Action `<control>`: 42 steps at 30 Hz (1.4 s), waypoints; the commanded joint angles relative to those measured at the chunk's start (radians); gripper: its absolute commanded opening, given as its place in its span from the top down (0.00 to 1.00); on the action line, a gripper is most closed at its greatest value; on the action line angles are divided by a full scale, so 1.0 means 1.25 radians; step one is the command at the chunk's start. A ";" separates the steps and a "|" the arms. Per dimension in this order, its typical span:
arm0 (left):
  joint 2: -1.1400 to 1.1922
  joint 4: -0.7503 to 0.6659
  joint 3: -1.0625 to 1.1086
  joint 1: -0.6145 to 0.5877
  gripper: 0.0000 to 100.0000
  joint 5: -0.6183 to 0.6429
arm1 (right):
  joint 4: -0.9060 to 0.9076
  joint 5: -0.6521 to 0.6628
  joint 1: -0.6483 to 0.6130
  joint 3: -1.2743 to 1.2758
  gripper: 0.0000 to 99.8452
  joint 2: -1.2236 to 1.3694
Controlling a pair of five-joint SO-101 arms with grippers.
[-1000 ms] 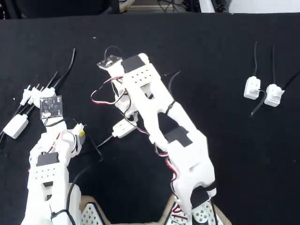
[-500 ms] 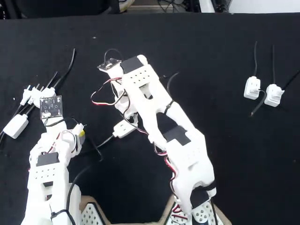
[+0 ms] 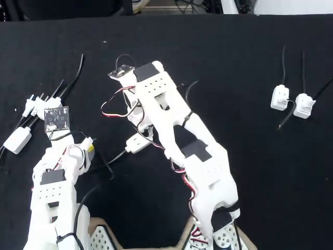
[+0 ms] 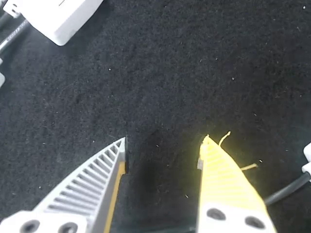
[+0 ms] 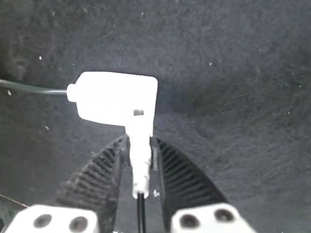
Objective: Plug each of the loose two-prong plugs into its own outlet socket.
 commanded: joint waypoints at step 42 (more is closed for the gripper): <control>-0.012 0.000 -0.009 -0.008 0.76 0.007 | 0.011 0.001 -0.005 -0.073 0.99 0.034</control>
